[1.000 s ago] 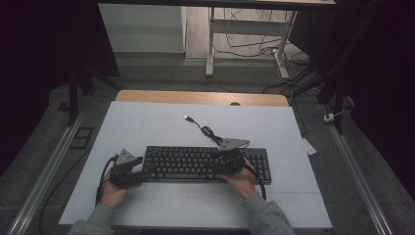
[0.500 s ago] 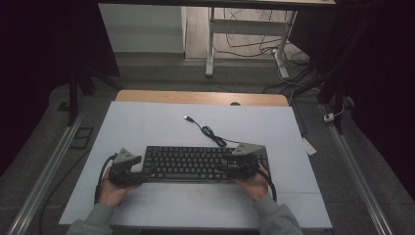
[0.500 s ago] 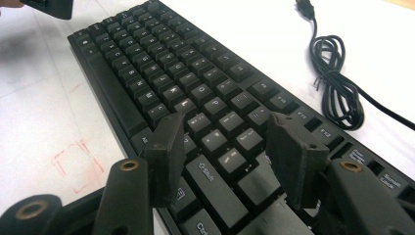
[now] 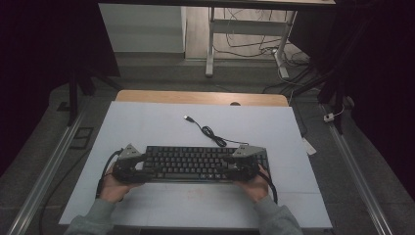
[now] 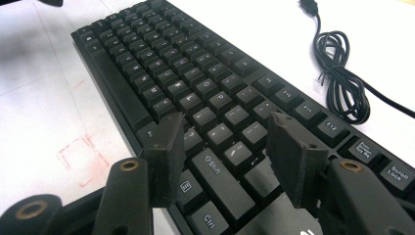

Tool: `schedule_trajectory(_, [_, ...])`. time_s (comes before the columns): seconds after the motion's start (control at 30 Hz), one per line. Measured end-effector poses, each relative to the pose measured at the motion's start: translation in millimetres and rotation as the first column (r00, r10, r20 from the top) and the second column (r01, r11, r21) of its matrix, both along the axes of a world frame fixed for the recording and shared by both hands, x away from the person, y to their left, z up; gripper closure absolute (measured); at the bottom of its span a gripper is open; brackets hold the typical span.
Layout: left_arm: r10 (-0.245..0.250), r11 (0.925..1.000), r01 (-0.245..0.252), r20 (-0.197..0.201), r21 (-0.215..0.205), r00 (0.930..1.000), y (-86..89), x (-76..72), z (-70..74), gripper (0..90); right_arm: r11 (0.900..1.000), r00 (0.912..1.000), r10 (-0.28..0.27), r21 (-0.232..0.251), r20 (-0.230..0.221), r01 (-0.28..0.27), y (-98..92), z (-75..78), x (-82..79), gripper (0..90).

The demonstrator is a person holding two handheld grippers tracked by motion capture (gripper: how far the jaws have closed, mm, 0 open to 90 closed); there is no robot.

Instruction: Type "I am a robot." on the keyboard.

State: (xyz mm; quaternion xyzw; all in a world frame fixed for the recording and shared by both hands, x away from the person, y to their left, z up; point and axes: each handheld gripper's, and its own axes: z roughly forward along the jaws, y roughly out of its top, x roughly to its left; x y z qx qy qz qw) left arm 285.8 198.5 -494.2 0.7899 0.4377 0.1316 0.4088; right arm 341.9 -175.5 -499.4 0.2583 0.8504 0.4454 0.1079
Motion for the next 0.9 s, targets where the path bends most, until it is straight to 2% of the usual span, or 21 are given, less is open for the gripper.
schedule_trajectory(0.23, [-0.073,0.9971,0.072,0.002,0.022,0.9974,-16.2,8.3,12.7,27.8,1.000,0.9999,-0.011,0.000,-0.002,0.011,-7.2,-1.6,-3.4,49.0])
schedule_trajectory(0.33, [-0.098,0.9947,0.098,-0.002,0.031,0.9951,-20.7,8.6,11.8,29.7,1.000,0.9998,-0.019,0.000,0.000,0.019,-10.3,-1.8,-4.5,49.0])
schedule_trajectory(0.4, [-0.114,0.9916,0.114,-0.009,0.061,0.9935,-23.1,7.8,9.9,31.0,1.000,0.9997,-0.022,-0.005,0.001,0.022,-12.0,-2.0,-4.9,49.0])
schedule_trajectory(0.43, [-0.117,0.9913,0.117,-0.009,0.060,0.9931,-24.1,7.4,9.0,32.0,1.000,0.9998,-0.022,-0.002,0.000,0.022,-12.5,-2.3,-4.7,49.0])
schedule_trajectory(0.67, [-0.175,0.9817,0.176,-0.026,0.072,0.9843,-35.0,6.0,3.0,46.7,1.000,0.9997,-0.023,-0.003,0.005,0.023,-12.9,-2.8,-3.3,49.0])
schedule_trajectory(0.9, [-0.190,0.9781,0.192,-0.034,0.080,0.9812,-46.9,7.0,-3.1,63.3,1.000,0.9997,-0.025,-0.003,0.004,0.025,-13.0,-3.5,-2.0,49.1])
